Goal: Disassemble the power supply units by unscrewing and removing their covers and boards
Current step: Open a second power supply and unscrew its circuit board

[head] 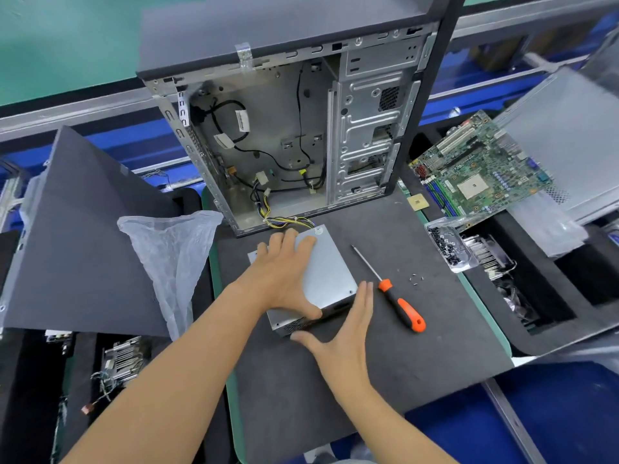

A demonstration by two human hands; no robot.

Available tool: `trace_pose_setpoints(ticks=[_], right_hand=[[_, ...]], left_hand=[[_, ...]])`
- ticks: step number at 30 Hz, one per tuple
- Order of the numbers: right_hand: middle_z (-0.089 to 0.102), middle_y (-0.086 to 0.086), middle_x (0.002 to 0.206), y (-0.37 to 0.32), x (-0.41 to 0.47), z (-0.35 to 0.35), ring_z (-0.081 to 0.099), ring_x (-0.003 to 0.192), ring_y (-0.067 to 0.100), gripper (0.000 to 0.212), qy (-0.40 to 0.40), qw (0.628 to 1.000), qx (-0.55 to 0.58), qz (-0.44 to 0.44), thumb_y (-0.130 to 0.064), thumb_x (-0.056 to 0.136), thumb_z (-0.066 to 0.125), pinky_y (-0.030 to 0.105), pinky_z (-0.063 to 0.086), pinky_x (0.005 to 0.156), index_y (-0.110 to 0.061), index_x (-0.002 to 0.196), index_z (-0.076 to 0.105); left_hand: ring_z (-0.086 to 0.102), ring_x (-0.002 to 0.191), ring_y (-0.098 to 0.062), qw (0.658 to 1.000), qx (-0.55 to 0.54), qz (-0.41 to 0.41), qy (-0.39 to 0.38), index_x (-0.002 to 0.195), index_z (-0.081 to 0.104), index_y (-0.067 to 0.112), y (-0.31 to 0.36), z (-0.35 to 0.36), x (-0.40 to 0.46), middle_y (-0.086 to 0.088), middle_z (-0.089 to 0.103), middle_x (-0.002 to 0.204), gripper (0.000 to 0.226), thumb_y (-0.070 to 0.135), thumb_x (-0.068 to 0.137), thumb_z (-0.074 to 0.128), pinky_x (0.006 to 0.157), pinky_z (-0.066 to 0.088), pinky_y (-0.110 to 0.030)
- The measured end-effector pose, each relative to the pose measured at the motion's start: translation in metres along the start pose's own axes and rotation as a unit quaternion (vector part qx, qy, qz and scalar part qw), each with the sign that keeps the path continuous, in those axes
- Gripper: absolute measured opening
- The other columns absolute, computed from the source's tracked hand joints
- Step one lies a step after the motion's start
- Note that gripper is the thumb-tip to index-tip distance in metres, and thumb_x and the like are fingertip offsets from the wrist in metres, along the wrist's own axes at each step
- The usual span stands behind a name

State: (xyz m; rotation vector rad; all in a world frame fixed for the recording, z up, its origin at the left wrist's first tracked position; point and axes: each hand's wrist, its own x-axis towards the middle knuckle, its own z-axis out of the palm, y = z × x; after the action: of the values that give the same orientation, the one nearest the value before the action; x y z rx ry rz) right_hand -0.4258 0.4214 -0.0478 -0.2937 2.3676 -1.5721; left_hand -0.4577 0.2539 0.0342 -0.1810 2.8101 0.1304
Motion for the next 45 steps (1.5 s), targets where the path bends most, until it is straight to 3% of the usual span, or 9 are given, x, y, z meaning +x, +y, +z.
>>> trace_pose_setpoints(ticks=[7, 12, 17, 23, 28, 33, 36, 41, 45], right_hand=[[-0.022, -0.031, 0.156, -0.001, 0.000, 0.007, -0.015, 0.143, -0.012, 0.118, 0.005, 0.994, 0.100, 0.051, -0.038, 0.083, 0.077, 0.035, 0.004, 0.124, -0.041, 0.150, -0.019], [-0.027, -0.025, 0.157, -0.008, 0.013, 0.008, -0.020, 0.143, -0.010, 0.137, -0.003, 0.993, 0.106, 0.055, -0.037, 0.066, 0.088, 0.027, 0.002, 0.120, -0.033, 0.153, -0.018], [-0.024, -0.031, 0.155, -0.012, 0.025, 0.006, -0.021, 0.139, -0.016, 0.144, 0.002, 0.993, 0.105, 0.055, -0.039, 0.049, 0.089, 0.018, 0.005, 0.108, -0.048, 0.151, -0.011], [-0.007, -0.031, 0.153, -0.012, 0.028, 0.005, -0.009, 0.141, -0.013, 0.145, 0.008, 0.993, 0.102, 0.065, -0.042, 0.042, 0.089, 0.028, 0.015, 0.113, -0.049, 0.151, -0.007], [0.004, -0.027, 0.152, -0.013, 0.028, 0.004, -0.001, 0.144, -0.003, 0.144, 0.013, 0.992, 0.100, 0.080, -0.042, 0.040, 0.089, 0.033, 0.018, 0.116, -0.043, 0.153, 0.000], [-0.009, -0.027, 0.156, -0.010, 0.026, 0.003, -0.011, 0.141, -0.012, 0.145, 0.002, 0.994, 0.076, 0.081, -0.042, 0.045, 0.090, 0.032, 0.013, 0.115, -0.047, 0.152, -0.008], [-0.017, -0.016, 0.159, -0.004, 0.027, -0.006, -0.011, 0.147, 0.003, 0.145, -0.011, 0.999, -0.017, 0.046, -0.044, 0.054, 0.093, 0.038, 0.012, 0.119, -0.035, 0.155, -0.010], [0.033, 0.017, 0.150, 0.017, 0.030, -0.057, 0.037, 0.124, 0.040, 0.081, 0.144, 0.925, -0.329, -0.121, -0.043, 0.077, 0.079, 0.054, 0.034, 0.097, -0.014, 0.145, 0.045], [0.057, 0.017, 0.118, 0.036, 0.046, -0.094, 0.049, 0.101, 0.040, 0.046, 0.183, 0.879, -0.433, -0.075, -0.034, 0.080, 0.081, 0.052, 0.040, 0.081, -0.011, 0.117, 0.066]], left_hand=[[0.031, 0.112, -0.028, 0.999, -0.032, -0.020, -0.009, 0.139, 0.020, 0.024, -0.001, -0.004, 0.007, -0.001, 0.029, 0.123, 0.121, 0.073, 0.041, 0.069, 0.094, 0.039, -0.046], [0.031, 0.111, -0.026, 0.998, -0.048, -0.027, -0.010, 0.139, 0.018, 0.029, -0.002, -0.005, 0.009, 0.000, 0.030, 0.123, 0.120, 0.073, 0.039, 0.069, 0.086, 0.036, -0.043], [0.032, 0.117, -0.026, 0.996, -0.072, -0.036, -0.037, 0.138, 0.017, 0.032, -0.006, -0.013, 0.012, 0.001, 0.033, 0.125, 0.120, 0.074, 0.037, 0.067, 0.094, 0.043, -0.050], [0.032, 0.122, -0.027, 0.995, -0.079, -0.039, -0.052, 0.140, 0.016, 0.033, -0.008, -0.015, 0.013, 0.001, 0.033, 0.131, 0.122, 0.072, 0.037, 0.068, 0.095, 0.045, -0.052], [0.032, 0.119, -0.027, 0.996, -0.069, -0.035, -0.052, 0.139, 0.017, 0.032, -0.007, -0.015, 0.014, 0.000, 0.033, 0.127, 0.121, 0.072, 0.037, 0.067, 0.093, 0.045, -0.051], [0.032, 0.116, -0.028, 0.997, -0.051, -0.023, -0.045, 0.141, 0.016, 0.028, -0.003, -0.014, 0.011, -0.002, 0.031, 0.124, 0.123, 0.071, 0.040, 0.071, 0.094, 0.043, -0.050], [0.033, 0.115, -0.030, 0.999, -0.030, -0.021, -0.029, 0.141, 0.019, 0.023, 0.001, -0.011, 0.008, -0.003, 0.031, 0.125, 0.121, 0.071, 0.044, 0.074, 0.094, 0.043, -0.051], [0.033, 0.118, -0.033, 1.000, 0.016, -0.010, 0.005, 0.150, 0.010, 0.020, 0.003, 0.000, 0.002, -0.007, 0.027, 0.135, 0.129, 0.075, 0.050, 0.071, 0.099, 0.038, -0.050], [0.027, 0.133, -0.040, 1.000, 0.017, -0.021, -0.005, 0.155, -0.005, 0.023, 0.003, 0.005, 0.004, -0.011, 0.018, 0.150, 0.142, 0.085, 0.049, 0.066, 0.105, 0.034, -0.054]])
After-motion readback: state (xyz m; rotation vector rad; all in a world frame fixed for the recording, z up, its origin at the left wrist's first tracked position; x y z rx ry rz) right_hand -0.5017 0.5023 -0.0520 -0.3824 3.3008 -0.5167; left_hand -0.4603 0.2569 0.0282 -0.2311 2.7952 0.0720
